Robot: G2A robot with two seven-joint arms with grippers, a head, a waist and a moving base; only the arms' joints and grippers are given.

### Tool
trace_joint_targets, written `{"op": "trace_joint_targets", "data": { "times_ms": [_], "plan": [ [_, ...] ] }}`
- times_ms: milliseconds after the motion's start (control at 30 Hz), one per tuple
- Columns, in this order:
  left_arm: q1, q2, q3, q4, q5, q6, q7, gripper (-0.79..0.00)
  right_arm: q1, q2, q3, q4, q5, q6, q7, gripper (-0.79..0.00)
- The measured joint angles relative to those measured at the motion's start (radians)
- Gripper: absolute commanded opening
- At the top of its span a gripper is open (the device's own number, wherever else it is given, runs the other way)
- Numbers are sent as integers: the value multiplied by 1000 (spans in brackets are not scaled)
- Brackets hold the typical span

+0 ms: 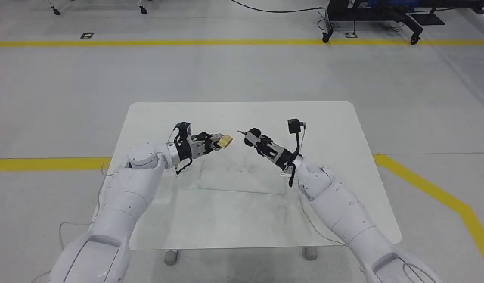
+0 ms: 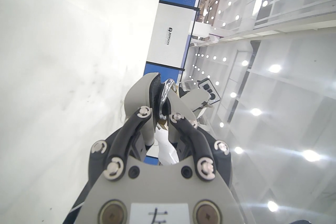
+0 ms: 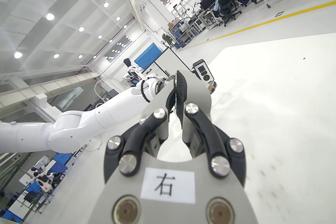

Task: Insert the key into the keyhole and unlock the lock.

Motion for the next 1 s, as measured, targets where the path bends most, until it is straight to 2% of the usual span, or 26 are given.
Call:
{"op": "trace_joint_targets", "data": {
  "times_ms": [100,267,400,1000],
  "plan": [
    [-15,-5,-6,31,-44,-19,-45,-785,3,-1,-1,-14,-12,20,3,-785],
    [-19,-4,-11,16,-76,-57,-179,-785,1,0,9,-28,-17,35,5,-785],
    [-19,-4,-11,17,-75,-56,-146,-785,1,0,9,-28,-16,35,5,-785],
    [-19,-4,-11,17,-75,-56,-148,-785,1,0,9,-28,-16,35,5,-785]
  ]
}}
